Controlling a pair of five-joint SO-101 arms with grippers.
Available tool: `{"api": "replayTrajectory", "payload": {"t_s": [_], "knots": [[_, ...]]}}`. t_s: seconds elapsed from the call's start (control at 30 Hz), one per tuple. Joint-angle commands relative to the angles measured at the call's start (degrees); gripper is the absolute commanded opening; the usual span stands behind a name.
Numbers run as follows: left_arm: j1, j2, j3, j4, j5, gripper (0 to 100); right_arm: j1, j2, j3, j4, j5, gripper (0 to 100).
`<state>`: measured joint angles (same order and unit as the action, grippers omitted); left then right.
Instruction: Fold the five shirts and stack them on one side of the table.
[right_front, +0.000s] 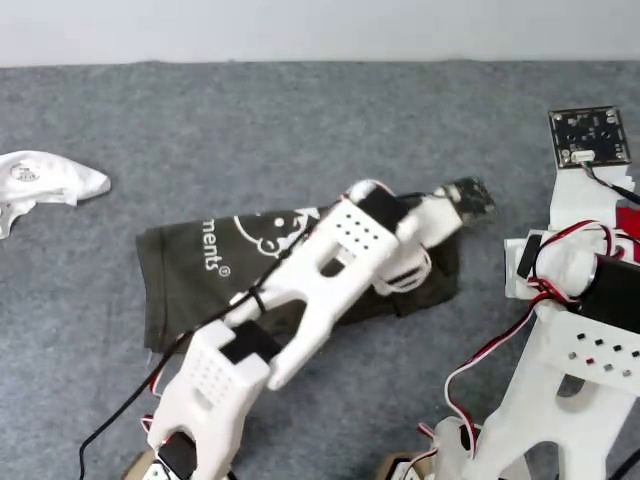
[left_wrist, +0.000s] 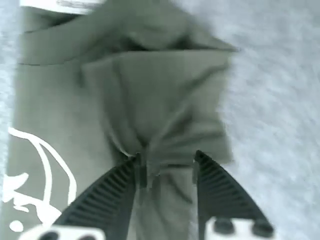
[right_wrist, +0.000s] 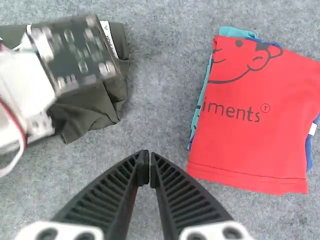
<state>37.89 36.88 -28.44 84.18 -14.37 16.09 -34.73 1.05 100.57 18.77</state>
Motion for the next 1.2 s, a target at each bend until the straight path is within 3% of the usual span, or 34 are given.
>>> {"api": "replayTrajectory", "payload": {"t_s": [0.0,0.1,0.23,0.5,0.8,1.03,1.17], "knots": [[-4.0,1.8,-3.0,-5.5,0.4,16,0.7,-1.4,-0.4,2.2,1.0,1.4],[-6.6,4.7,-6.5,-4.8,0.4,16,0.7,-1.4,-0.4,2.2,2.6,1.3],[-8.2,5.2,-15.6,1.8,0.4,16,0.7,-1.4,-0.4,2.2,2.7,1.3],[-4.8,5.5,-30.8,16.5,-0.2,16,0.7,-1.4,-0.4,2.2,2.6,1.3],[1.1,4.1,-21.2,16.4,-0.6,16,0.7,-1.3,-0.4,2.2,2.6,1.3],[-1.4,0.9,-9.0,16.4,-0.6,5,0.7,-0.8,-0.4,2.2,2.6,1.3],[-2.2,0.2,-2.2,16.1,-0.7,5,0.7,-0.7,-0.4,2.2,2.6,1.3]]}}
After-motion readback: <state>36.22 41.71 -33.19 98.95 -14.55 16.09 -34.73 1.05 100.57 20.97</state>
